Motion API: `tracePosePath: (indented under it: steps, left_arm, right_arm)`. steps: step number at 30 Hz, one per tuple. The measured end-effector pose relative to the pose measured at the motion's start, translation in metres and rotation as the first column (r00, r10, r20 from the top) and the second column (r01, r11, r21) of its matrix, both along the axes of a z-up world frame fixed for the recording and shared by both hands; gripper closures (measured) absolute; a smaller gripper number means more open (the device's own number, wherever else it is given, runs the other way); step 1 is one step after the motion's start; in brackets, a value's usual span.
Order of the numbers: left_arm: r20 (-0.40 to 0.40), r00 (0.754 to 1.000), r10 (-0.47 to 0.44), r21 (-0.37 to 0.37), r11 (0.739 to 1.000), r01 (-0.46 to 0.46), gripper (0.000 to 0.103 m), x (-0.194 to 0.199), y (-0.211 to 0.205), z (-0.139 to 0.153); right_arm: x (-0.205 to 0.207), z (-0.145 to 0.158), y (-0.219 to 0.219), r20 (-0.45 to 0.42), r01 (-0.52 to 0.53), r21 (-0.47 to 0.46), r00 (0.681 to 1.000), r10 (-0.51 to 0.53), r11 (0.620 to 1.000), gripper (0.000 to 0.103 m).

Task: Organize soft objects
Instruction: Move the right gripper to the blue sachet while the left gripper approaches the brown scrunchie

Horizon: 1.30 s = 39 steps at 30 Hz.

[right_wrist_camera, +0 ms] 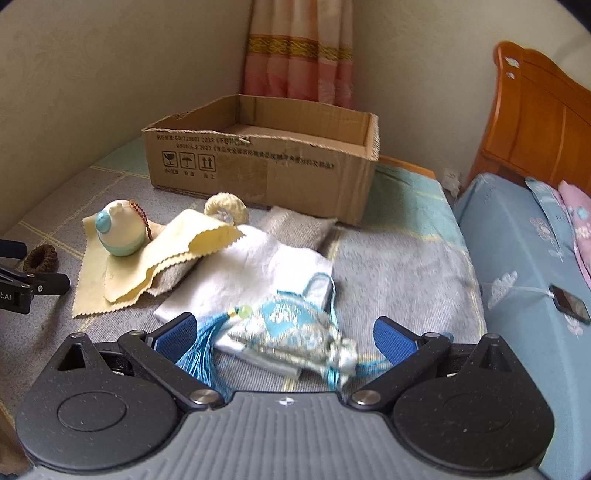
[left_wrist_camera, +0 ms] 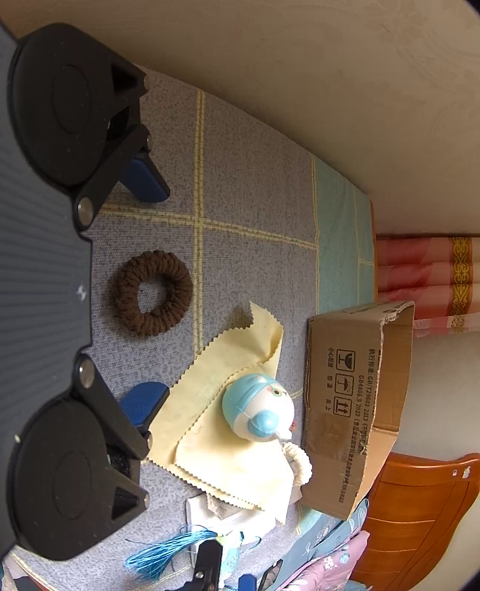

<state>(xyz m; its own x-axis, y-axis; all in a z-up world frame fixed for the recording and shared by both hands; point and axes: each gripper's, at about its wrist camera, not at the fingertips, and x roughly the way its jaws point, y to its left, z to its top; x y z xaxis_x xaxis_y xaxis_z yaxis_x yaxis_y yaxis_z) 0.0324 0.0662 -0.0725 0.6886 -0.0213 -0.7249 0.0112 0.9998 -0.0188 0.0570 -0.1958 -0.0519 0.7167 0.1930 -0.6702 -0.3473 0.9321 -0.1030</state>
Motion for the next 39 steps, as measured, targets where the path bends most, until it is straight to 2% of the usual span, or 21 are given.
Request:
tracePosePath:
  steps: [6,10,14,19,23,26,28,33,38,39]
  left_arm:
    - [0.001,1.000,-0.002,-0.001,1.000,0.002,0.000,-0.002,0.000,-0.001]
    - [0.000,1.000,-0.006,-0.001,1.000,0.006,0.000,-0.003,0.001,-0.001]
    - [0.002,1.000,-0.007,-0.001,1.000,0.007,0.000,-0.003,0.001,-0.001]
    - [0.004,1.000,-0.009,-0.001,1.000,0.009,0.000,-0.003,0.002,-0.001]
    - [0.004,1.000,-0.012,-0.004,1.000,0.012,0.002,-0.003,0.002,-0.001]
    - [0.013,1.000,-0.021,-0.002,1.000,0.021,0.006,-0.004,0.002,0.000]
    - [0.024,0.999,-0.031,0.001,1.000,0.031,0.016,-0.005,0.002,0.002]
    - [0.048,0.998,-0.052,0.028,0.998,0.050,0.029,-0.007,-0.003,0.004]
    - [0.056,0.996,-0.063,0.027,0.998,0.062,0.037,-0.007,-0.005,0.005]
    - [0.055,0.996,-0.066,0.020,0.998,0.065,0.042,-0.007,-0.005,0.006]
  right_arm:
    - [0.016,-0.010,0.002,-0.094,-0.064,0.036,0.993,0.067,0.997,0.000]
    - [-0.003,-0.008,-0.001,-0.148,-0.078,0.067,0.985,0.087,0.995,0.000]
    - [-0.026,-0.002,-0.005,-0.219,-0.130,0.162,0.962,0.164,0.978,0.000]
    - [-0.030,-0.001,-0.001,-0.131,-0.101,0.077,0.985,0.111,0.992,0.000]
    - [-0.021,-0.007,-0.005,-0.098,-0.066,0.041,0.993,0.070,0.997,0.000]
    - [-0.022,-0.007,-0.007,-0.064,-0.068,0.039,0.995,0.070,0.997,0.001]
    - [-0.022,-0.008,-0.007,-0.052,-0.065,0.037,0.996,0.067,0.997,0.003]
    - [-0.024,-0.009,-0.007,-0.035,-0.052,0.030,0.998,0.053,0.998,0.018]
    - [-0.027,-0.010,-0.006,-0.022,-0.054,0.035,0.998,0.055,0.998,0.030]
    - [-0.028,-0.011,-0.005,-0.021,-0.053,0.029,0.998,0.054,0.998,0.033]
